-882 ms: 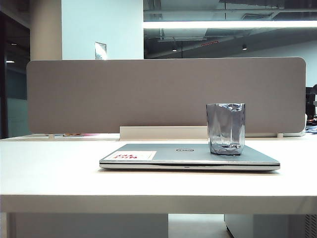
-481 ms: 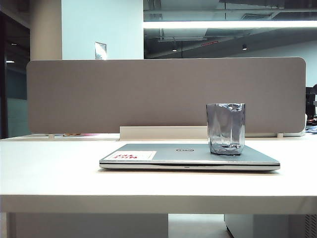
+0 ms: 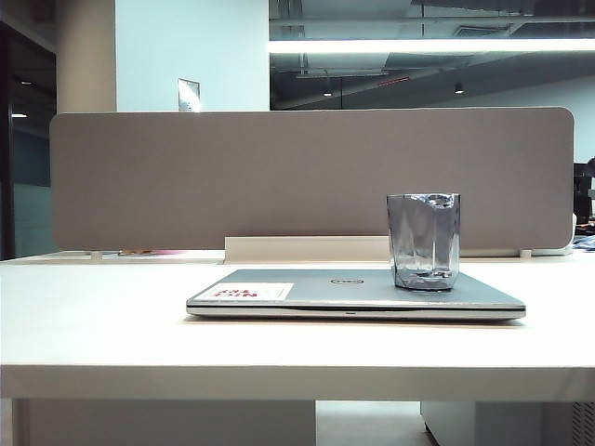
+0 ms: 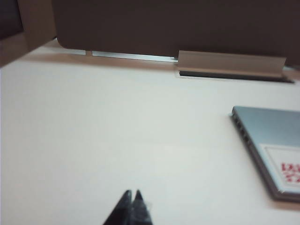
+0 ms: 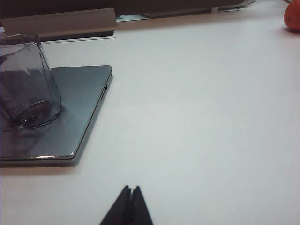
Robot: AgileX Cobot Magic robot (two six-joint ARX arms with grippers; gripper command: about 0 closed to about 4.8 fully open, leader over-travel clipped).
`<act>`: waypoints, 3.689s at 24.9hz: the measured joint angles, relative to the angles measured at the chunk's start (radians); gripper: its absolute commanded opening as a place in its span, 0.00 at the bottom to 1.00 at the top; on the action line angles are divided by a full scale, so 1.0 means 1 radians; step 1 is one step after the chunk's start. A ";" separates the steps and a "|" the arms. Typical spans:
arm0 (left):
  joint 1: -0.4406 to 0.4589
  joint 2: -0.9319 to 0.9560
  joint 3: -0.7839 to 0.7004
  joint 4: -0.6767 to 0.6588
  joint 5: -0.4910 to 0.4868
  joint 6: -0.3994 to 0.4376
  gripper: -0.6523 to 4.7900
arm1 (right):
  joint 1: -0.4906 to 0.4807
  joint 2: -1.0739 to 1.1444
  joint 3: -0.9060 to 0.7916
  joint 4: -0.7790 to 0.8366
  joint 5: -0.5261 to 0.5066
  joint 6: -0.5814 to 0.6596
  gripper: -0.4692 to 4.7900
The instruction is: Pick up the water cup and place it on the left side of the laptop.
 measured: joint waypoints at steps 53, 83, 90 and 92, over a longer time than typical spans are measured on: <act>-0.377 1.245 0.641 0.420 0.612 0.043 0.11 | 0.001 0.000 0.000 0.127 -0.307 0.003 0.09; -0.998 1.925 0.997 0.710 -0.314 -0.116 0.52 | 0.000 0.000 0.000 0.128 -0.254 0.002 0.09; -1.000 2.025 1.100 0.695 -0.351 -0.173 0.52 | -0.001 0.000 0.000 0.187 -0.255 0.002 0.09; -1.000 2.031 1.110 0.697 -0.408 -0.191 0.52 | -0.001 0.000 0.000 0.187 -0.256 0.002 0.09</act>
